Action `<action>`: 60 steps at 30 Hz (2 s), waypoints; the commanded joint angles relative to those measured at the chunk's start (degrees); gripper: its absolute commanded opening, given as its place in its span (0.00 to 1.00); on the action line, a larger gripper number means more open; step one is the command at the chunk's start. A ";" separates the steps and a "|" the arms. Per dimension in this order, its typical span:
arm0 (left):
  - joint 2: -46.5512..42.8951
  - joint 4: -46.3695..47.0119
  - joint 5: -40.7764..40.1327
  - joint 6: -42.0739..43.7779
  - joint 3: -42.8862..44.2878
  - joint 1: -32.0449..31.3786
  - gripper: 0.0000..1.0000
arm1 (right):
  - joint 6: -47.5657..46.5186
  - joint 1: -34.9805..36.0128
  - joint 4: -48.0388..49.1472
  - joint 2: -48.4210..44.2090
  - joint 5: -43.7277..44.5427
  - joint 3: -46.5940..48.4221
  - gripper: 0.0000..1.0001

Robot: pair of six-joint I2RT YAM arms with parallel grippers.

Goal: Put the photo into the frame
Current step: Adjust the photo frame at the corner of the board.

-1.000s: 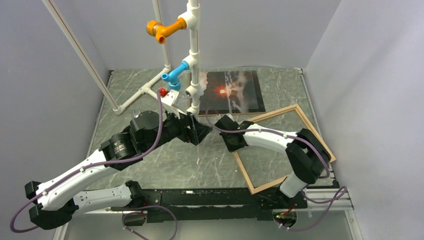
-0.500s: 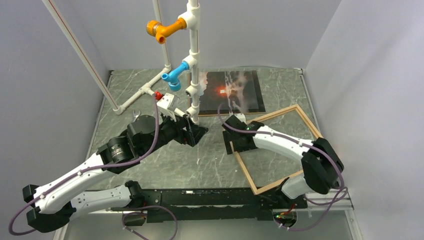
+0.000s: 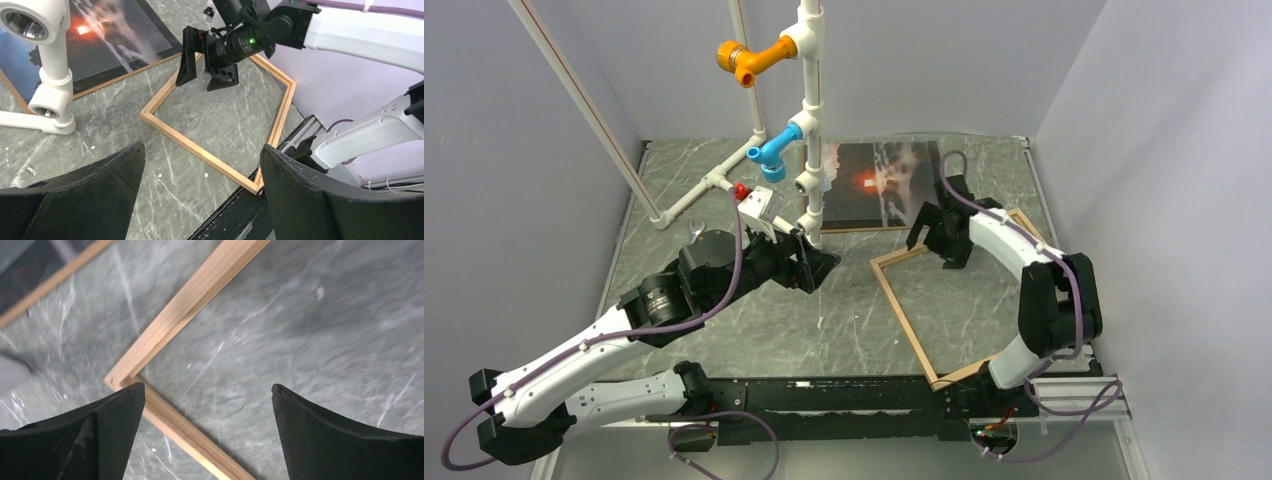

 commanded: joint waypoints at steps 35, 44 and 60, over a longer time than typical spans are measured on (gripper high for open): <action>-0.72 -1.99 -4.38 1.41 1.38 0.15 0.88 | -8.13 -2.67 -8.30 14.05 -2.45 17.13 0.00; -0.67 -2.33 -4.57 1.39 1.36 0.16 0.88 | -14.67 5.33 -10.33 10.62 3.98 18.66 0.00; -0.45 -2.99 -5.18 1.29 1.39 0.16 0.88 | -19.55 12.48 -10.54 11.53 15.77 15.47 0.38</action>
